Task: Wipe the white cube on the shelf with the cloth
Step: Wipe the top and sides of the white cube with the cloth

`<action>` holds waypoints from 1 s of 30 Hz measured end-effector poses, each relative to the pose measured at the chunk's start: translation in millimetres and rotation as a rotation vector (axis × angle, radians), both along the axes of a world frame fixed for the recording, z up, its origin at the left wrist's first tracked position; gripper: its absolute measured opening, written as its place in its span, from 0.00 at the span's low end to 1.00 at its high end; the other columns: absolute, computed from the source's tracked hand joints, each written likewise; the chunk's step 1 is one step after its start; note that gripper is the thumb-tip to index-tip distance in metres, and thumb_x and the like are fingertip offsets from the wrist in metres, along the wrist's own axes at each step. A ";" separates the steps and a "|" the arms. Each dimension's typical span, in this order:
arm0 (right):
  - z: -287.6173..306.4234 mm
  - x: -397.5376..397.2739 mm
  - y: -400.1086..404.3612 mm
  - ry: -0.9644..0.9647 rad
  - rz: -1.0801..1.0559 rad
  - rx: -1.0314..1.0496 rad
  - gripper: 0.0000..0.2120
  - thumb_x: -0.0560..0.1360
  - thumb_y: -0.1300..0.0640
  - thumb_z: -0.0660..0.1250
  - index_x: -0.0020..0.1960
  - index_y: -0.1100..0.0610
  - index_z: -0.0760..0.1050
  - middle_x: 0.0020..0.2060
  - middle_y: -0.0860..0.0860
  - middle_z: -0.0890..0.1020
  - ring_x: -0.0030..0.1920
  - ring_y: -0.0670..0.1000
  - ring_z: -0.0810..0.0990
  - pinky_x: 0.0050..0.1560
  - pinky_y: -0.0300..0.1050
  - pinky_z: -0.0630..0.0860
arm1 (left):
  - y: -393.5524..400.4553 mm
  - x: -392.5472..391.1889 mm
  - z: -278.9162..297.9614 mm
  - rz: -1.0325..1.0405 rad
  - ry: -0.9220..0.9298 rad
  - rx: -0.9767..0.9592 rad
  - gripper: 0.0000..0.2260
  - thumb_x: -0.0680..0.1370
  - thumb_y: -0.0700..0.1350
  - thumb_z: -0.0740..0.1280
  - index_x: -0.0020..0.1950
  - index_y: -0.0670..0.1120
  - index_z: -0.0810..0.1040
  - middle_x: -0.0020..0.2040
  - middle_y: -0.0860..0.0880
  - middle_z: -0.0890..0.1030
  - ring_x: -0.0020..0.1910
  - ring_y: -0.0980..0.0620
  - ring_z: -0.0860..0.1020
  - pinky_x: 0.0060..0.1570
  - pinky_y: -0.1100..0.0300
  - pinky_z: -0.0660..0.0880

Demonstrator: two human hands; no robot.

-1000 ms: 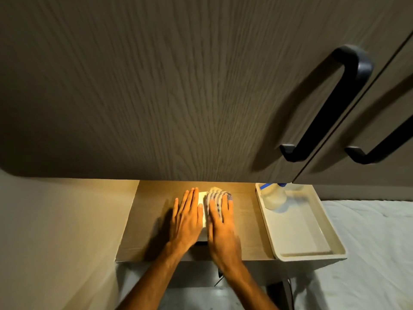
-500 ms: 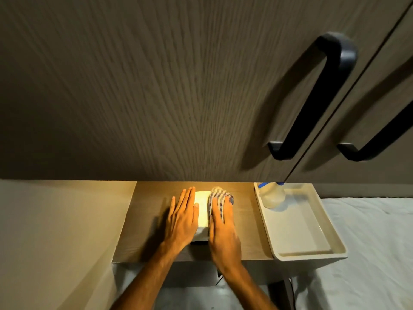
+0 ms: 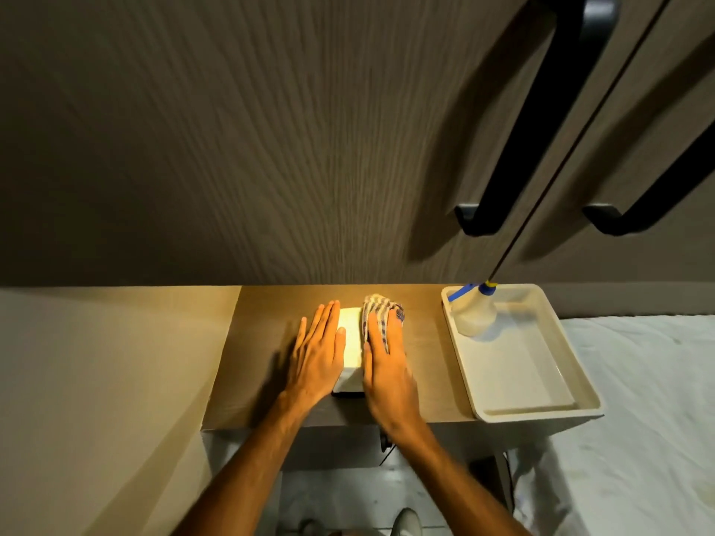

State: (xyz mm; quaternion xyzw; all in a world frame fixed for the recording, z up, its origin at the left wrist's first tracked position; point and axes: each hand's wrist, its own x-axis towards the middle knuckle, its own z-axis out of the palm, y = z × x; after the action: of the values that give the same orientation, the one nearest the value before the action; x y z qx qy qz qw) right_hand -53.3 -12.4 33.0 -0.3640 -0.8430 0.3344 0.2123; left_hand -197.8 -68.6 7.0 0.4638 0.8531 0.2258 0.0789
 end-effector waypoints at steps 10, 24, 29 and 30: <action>15.3 -40.7 51.8 -0.110 0.099 0.080 0.25 0.86 0.50 0.52 0.82 0.50 0.55 0.83 0.52 0.55 0.84 0.52 0.49 0.80 0.54 0.61 | -0.2 0.3 4.1 0.001 0.000 0.004 0.27 0.83 0.53 0.42 0.82 0.47 0.51 0.83 0.48 0.56 0.83 0.50 0.52 0.82 0.47 0.45; 17.6 -35.8 43.9 -0.176 0.120 0.187 0.26 0.86 0.47 0.51 0.82 0.48 0.54 0.83 0.51 0.54 0.84 0.52 0.49 0.76 0.52 0.69 | 2.0 -1.1 4.0 -0.009 0.021 -0.033 0.27 0.83 0.53 0.42 0.82 0.46 0.53 0.83 0.46 0.58 0.83 0.48 0.54 0.82 0.43 0.47; 10.9 -16.1 15.7 -0.041 -0.007 0.012 0.27 0.85 0.48 0.51 0.83 0.49 0.52 0.84 0.52 0.49 0.84 0.54 0.50 0.76 0.53 0.70 | 4.1 0.1 9.3 0.006 0.033 -0.091 0.29 0.82 0.55 0.42 0.82 0.48 0.50 0.83 0.48 0.55 0.83 0.48 0.52 0.82 0.42 0.45; 8.1 -7.7 0.6 -0.055 0.002 0.040 0.28 0.84 0.45 0.48 0.83 0.49 0.51 0.84 0.52 0.49 0.84 0.54 0.48 0.77 0.54 0.67 | 2.8 0.0 10.0 -0.011 0.039 -0.102 0.30 0.81 0.55 0.43 0.82 0.46 0.50 0.84 0.47 0.54 0.83 0.47 0.51 0.82 0.41 0.45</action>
State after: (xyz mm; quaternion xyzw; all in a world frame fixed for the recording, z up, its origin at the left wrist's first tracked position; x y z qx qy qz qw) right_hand -61.0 -11.8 41.1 -0.3676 -0.8554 0.3076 0.1961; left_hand -197.8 -65.8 17.0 0.4683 0.8622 0.1722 0.0870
